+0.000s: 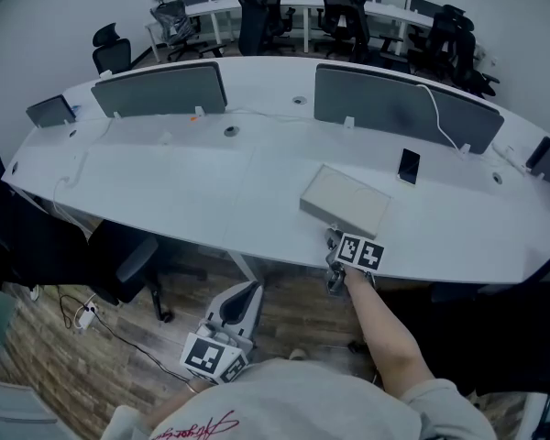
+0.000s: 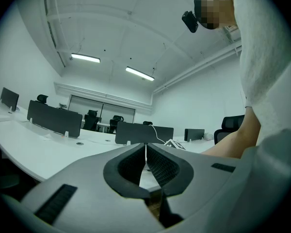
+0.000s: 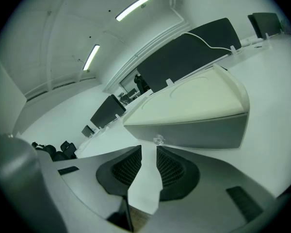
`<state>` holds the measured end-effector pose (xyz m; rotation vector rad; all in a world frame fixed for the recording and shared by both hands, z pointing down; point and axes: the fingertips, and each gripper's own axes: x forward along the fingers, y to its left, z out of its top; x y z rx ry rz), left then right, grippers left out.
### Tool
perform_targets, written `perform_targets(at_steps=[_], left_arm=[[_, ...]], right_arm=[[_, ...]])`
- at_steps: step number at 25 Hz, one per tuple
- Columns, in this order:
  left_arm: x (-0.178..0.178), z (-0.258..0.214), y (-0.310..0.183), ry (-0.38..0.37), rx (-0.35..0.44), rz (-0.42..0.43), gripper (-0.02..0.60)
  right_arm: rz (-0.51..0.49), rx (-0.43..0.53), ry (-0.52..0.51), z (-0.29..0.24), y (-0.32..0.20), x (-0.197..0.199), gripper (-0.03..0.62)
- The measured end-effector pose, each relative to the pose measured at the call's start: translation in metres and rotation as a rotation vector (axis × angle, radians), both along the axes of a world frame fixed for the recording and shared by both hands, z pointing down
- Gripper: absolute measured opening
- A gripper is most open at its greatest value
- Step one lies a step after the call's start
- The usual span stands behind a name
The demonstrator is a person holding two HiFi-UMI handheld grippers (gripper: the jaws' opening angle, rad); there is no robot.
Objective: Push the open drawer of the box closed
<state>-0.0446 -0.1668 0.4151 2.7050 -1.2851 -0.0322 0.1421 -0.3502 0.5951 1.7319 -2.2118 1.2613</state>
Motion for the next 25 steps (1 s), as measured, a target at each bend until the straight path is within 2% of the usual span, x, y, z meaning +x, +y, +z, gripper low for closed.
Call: perform_targets(at_steps=[6,13,18,25], left_arm=[[0.010,-0.002,0.001,0.014,0.010,0.027,0.020],[0.024,-0.001,0.003,0.034,-0.001,0.079,0.019],[0.030,-0.001,0.002,0.044,-0.001,0.109,0.019],[0.041,-0.003,0.005,0.055,0.016,0.149,0.019]], right_arm=[[-0.086,0.081,0.004,-0.028,0.017,-0.019,0.083],[-0.122,0.227,0.010,-0.087,0.047,-0.030,0.081],[-0.179,0.361,0.038,-0.132,0.082,-0.041,0.080],[-0.206,0.506,0.080,-0.176,0.125,-0.048,0.065]])
